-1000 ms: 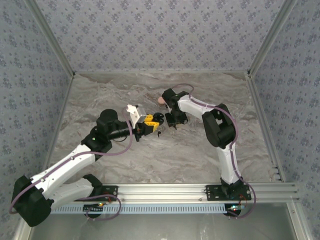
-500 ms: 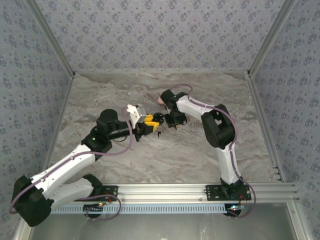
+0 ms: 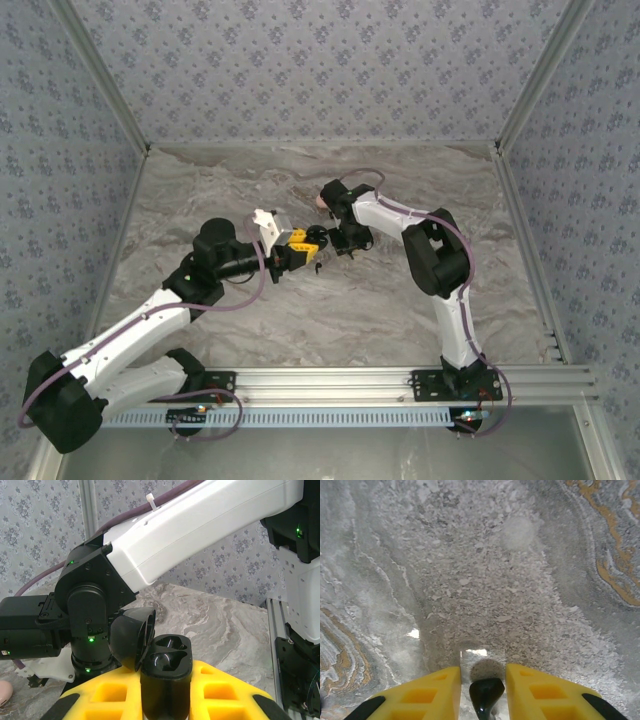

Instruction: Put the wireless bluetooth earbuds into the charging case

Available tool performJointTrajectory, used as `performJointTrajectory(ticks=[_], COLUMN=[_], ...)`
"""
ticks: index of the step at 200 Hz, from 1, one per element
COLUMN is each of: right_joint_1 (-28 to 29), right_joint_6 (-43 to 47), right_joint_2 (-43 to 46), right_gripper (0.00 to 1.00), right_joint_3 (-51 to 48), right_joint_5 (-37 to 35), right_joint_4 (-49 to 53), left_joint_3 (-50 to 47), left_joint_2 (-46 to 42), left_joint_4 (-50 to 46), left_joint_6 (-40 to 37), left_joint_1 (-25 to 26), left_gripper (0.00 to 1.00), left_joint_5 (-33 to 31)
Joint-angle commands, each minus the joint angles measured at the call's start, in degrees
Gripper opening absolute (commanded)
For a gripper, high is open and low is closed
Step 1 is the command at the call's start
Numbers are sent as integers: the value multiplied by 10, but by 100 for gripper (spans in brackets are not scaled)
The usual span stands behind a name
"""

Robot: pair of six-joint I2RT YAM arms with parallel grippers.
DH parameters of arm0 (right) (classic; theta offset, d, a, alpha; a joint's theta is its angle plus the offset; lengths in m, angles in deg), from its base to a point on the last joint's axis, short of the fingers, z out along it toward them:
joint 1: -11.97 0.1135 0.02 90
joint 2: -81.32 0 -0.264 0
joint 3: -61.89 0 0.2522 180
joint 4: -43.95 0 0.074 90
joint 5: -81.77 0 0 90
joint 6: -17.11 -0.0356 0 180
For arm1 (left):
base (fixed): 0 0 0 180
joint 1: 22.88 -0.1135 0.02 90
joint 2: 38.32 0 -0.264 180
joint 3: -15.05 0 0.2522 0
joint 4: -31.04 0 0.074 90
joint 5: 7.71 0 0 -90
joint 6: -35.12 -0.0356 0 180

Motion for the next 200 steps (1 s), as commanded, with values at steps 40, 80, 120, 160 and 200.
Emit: performJointTrajectory(ticks=[40, 80, 120, 160, 200], right_joint_1=[8, 7, -6, -18, -25], right_joint_6=[-18, -19, -24, -23, -28], right_joint_2=[-8, 21, 71, 128, 187], right_gripper=[23, 21, 21, 20, 20], right_joint_3=[-20, -41, -87, -140, -188], right_joint_5=[2, 9, 40, 70, 90], right_joint_4=[20, -6, -58, -114, -171], left_joint_3=[-4, -9, -34, -56, -90], left_joint_2=[-3, -2, 0, 4, 9], left_joint_4=[13, 20, 66, 103, 164], left_joint_6=[10, 9, 25, 32, 43], left_joint_1=[2, 3, 3, 3, 3], left_gripper=[17, 17, 17, 18, 18], left_joint_5=[-5, -8, -23, -39, -52])
